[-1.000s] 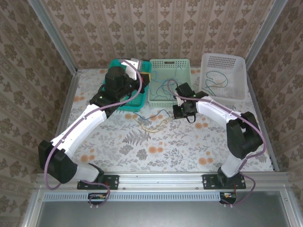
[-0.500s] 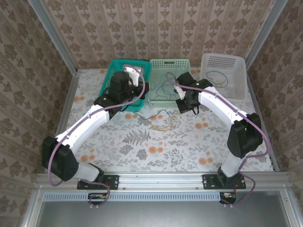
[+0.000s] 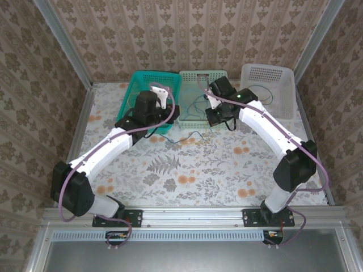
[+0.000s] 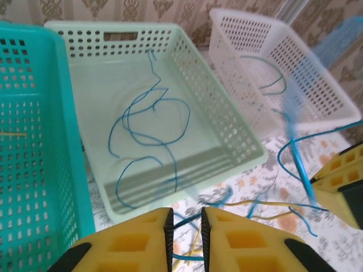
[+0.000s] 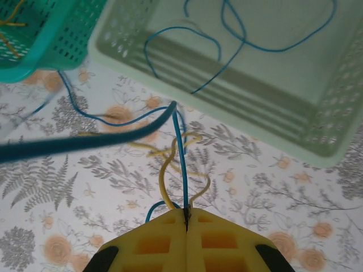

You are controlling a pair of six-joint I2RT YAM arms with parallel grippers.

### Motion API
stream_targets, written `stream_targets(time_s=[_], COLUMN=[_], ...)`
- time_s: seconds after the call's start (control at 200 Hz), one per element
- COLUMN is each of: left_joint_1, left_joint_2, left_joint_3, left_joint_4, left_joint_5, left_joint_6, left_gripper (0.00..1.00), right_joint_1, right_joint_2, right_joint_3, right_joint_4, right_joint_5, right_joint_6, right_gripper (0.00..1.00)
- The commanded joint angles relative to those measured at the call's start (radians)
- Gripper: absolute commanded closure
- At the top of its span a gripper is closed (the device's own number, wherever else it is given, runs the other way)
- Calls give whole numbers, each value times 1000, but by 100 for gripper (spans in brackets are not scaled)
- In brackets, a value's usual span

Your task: Untangle the cables

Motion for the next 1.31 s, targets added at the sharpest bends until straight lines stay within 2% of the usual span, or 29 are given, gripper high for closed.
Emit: stream_targets(time_s=[0.0, 0.035, 0.12, 0.165, 0.195, 0.385, 0.48, 0.575, 0.67, 0.735, 0.8, 0.86, 0.94, 1.05, 1.155, 1.3], left_joint_1=[-26, -38, -59, -68, -74, -146, -200, -229, -225, -213, -185, -167, -161, -173, -268, -389], left_joint_2=[-8, -16, -37, -48, -60, -130, -166, -221, -312, -384, -451, -501, -523, -479, -402, -279], left_joint_3=[-26, -30, -33, -35, -38, -71, -106, -159, -215, -229, -229, -232, -237, -242, -273, -261], left_joint_4=[-31, -44, -79, -90, -97, -122, -127, -138, -150, -181, -207, -207, -201, -212, -139, -54], left_joint_5=[-63, -90, -159, -186, -203, -314, -334, -424, -555, -663, -694, -682, -601, -442, -332, -315], left_joint_6=[12, 27, 55, 64, 72, 143, 196, 177, 133, 103, 100, 105, 113, 68, 29, -8], left_gripper=[58, 49, 39, 27, 23, 24, 25, 24, 19, 9, 7, 5, 8, 19, 30, 38], right_joint_1=[8, 9, 8, 9, 9, 9, 9, 9, 9, 9, 9, 10, 10, 10, 11, 9], right_joint_2=[8, 3, -10, -18, -21, -22, -16, -16, -21, -19, -16, -16, -17, -23, -23, -14], right_joint_3=[-45, -54, -57, -55, -49, -18, -18, -20, -18, -14, -14, -19, -29, -37, -27, 8], right_joint_4=[56, 73, 99, 107, 109, 98, 97, 98, 99, 97, 96, 98, 116, 149, 162, 132], right_joint_5=[-63, -72, -89, -99, -106, -126, -120, -109, -110, -106, -106, -104, -111, -127, -145, -139], right_joint_6=[90, 104, 127, 134, 140, 158, 169, 172, 173, 170, 164, 167, 182, 214, 241, 260], right_gripper=[100, 100, 100, 100, 100, 100, 100, 100, 100, 100, 100, 100, 100, 100, 100, 100])
